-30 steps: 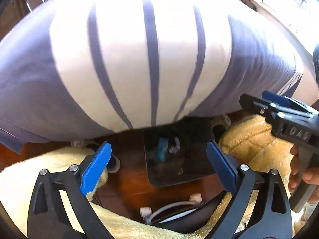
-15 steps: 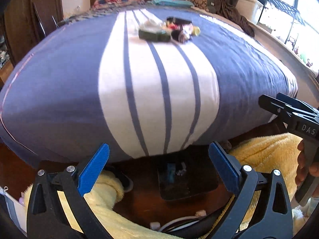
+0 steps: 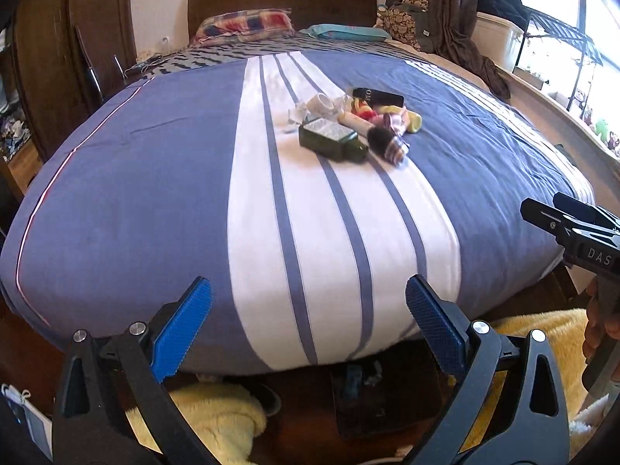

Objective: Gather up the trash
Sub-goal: 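Move both tools back over the remaining items on the bed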

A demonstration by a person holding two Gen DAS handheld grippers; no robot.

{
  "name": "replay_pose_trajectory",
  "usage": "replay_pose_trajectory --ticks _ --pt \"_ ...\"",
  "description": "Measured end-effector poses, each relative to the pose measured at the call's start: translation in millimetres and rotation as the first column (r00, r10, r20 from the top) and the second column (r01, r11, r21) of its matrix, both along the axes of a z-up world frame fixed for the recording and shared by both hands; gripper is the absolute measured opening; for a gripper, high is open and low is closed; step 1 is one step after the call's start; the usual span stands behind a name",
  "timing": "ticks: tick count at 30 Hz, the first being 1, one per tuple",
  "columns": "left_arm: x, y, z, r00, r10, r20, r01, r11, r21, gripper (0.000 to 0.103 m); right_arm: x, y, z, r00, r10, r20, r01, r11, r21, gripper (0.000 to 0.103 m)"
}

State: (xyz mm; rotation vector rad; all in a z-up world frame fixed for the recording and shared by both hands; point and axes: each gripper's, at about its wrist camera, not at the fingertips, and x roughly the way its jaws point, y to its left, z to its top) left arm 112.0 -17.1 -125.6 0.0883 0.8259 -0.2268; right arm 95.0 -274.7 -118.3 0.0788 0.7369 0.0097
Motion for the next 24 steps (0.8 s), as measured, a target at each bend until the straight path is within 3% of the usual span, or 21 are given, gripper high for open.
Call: replay_pose_trajectory --ticks 9,13,19,24 --pt "64.6 -8.9 -7.6 1.0 0.008 -0.019 -0.008 1.0 0.009 0.095 59.1 0.2 -2.7 1.0 -0.004 -0.012 0.004 0.999 -0.034 0.095" --pt "92.2 -21.4 -16.9 0.999 -0.01 -0.053 0.009 1.0 -0.012 0.095 81.3 -2.0 -4.6 1.0 0.022 -0.02 -0.021 0.999 0.037 0.094" --pt "108.1 -35.8 -20.3 0.998 -0.025 -0.056 0.024 1.0 -0.011 0.095 118.5 17.7 -5.5 0.993 0.109 -0.04 -0.103 0.988 0.116 0.066" --pt "117.5 -40.0 -20.7 0.998 -0.031 -0.05 0.031 1.0 -0.004 0.095 150.3 35.6 -11.4 0.984 0.162 -0.068 -0.15 0.977 0.153 0.049"
